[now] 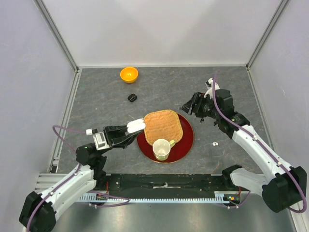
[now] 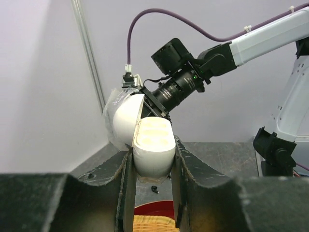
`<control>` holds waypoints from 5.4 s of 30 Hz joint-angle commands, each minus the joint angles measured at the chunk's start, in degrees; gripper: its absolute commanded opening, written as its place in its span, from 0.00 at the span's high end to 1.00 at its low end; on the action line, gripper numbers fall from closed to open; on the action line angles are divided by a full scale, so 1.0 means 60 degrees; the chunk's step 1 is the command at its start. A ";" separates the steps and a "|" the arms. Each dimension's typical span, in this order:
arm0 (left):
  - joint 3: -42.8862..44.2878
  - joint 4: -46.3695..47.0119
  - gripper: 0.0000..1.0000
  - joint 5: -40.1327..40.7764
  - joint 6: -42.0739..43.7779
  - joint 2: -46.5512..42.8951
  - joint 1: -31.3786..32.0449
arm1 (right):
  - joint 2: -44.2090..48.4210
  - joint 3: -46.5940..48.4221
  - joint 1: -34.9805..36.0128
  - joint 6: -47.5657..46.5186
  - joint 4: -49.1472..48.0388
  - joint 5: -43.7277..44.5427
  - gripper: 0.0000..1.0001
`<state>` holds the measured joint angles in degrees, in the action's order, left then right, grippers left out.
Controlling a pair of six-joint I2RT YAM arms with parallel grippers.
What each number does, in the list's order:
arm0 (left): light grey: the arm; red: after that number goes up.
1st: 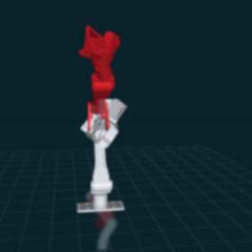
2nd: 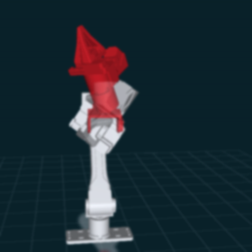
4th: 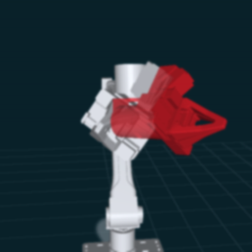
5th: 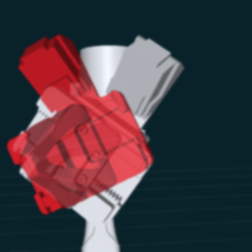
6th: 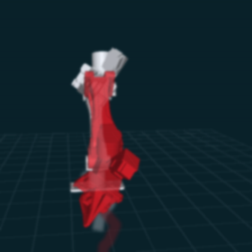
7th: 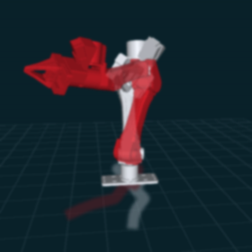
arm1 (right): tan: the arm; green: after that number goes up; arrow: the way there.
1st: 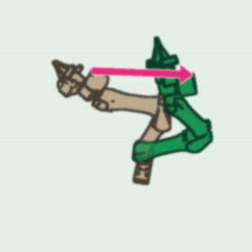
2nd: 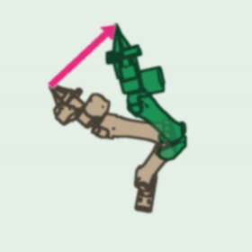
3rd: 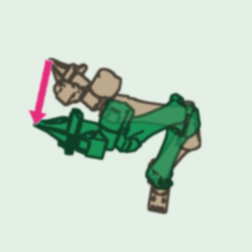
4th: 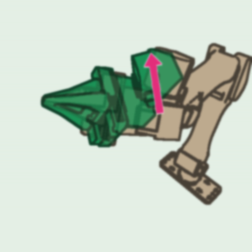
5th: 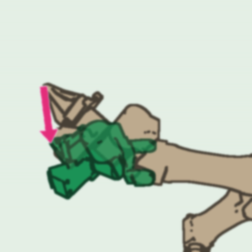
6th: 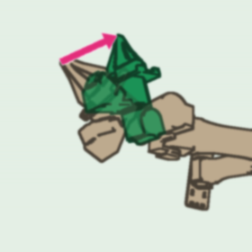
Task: Insert the wireless bluetooth earbuds into the charging case
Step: Pick up the earbud from the center of the board.
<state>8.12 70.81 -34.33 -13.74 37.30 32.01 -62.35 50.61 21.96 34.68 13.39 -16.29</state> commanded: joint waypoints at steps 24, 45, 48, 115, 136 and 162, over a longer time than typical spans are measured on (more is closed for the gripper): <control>0.0624 -0.1811 0.98 0.0096 0.1293 -0.0826 0.0041 | 0.0884 -0.3966 -0.5681 0.1398 0.1959 0.1353 0.37; 0.0449 -0.1694 0.98 0.0125 0.1089 -0.0680 0.0041 | 0.1147 -0.5051 -0.5695 0.1559 0.1313 0.0313 0.42; 0.0434 -0.1664 0.98 0.0140 0.1059 -0.0680 0.0041 | 0.1528 -0.5168 -0.5695 0.1676 0.1562 0.0343 0.42; 0.0595 -0.1533 0.98 0.0081 0.0854 0.0097 0.0041 | 0.1426 -0.4524 -0.5549 -0.0081 0.2031 0.0284 0.55; 0.0551 -0.1430 0.98 0.0023 0.0752 0.0097 0.0041 | 0.1148 -0.4509 -0.5168 0.0153 0.2280 0.0650 0.59; 0.0361 -0.1371 0.98 0.0140 0.0766 -0.0079 0.0041 | 0.0914 -0.4451 -0.4670 0.0285 0.2222 0.0870 0.62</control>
<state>9.78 60.10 -33.52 -8.54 37.43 32.01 -56.38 22.96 -6.61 35.97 27.44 -12.19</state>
